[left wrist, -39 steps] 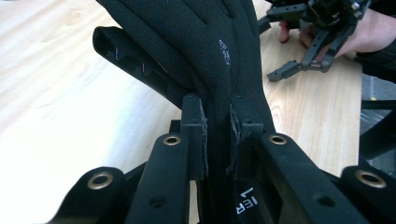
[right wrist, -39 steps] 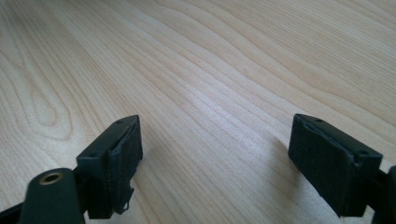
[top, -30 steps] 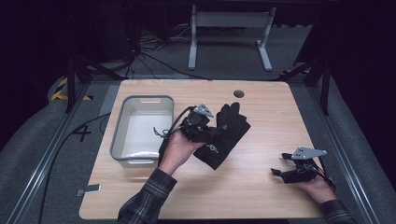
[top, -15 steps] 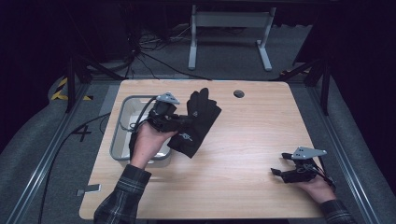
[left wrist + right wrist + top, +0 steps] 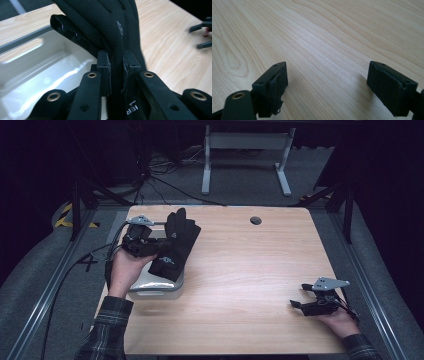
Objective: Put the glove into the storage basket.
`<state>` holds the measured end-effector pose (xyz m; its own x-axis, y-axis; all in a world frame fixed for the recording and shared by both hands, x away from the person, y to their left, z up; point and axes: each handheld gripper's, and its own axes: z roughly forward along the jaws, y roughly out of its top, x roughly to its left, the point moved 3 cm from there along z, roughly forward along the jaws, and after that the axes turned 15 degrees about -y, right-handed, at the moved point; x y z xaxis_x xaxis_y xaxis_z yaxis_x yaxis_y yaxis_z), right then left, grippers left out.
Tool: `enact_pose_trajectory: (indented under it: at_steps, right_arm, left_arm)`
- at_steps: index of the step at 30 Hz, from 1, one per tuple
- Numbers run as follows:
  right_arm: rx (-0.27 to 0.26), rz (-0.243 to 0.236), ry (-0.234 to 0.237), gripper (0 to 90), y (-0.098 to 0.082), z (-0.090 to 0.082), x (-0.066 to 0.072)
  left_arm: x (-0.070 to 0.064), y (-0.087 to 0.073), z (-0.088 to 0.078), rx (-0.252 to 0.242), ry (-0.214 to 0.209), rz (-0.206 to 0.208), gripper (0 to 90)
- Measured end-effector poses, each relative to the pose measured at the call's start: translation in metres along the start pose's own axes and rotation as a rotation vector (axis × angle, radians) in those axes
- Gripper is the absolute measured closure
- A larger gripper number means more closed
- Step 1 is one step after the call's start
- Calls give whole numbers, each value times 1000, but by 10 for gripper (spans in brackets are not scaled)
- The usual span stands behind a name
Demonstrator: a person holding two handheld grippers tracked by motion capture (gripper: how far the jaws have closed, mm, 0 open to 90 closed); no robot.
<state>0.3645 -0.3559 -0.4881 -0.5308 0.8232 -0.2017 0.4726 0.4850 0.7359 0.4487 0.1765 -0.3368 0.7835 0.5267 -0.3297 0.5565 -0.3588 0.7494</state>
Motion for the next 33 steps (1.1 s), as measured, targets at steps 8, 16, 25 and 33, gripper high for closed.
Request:
enact_pose_trajectory:
  at_steps: [8, 16, 25, 33]
  right_arm:
    - [0, 0, 0, 172, 0, 0, 0]
    - [0, 0, -2, 171, 0, 0, 0]
    - [0, 0, -1, 171, 0, 0, 0]
    - [0, 0, -1, 171, 0, 0, 0]
  left_arm:
    - [29, -23, -6, 6, 29, -71, 793]
    - [48, -42, 8, 50, 16, -123, 793]
    - [65, -58, 12, 62, 73, -148, 618]
    - [60, -57, 12, 45, 126, -115, 358]
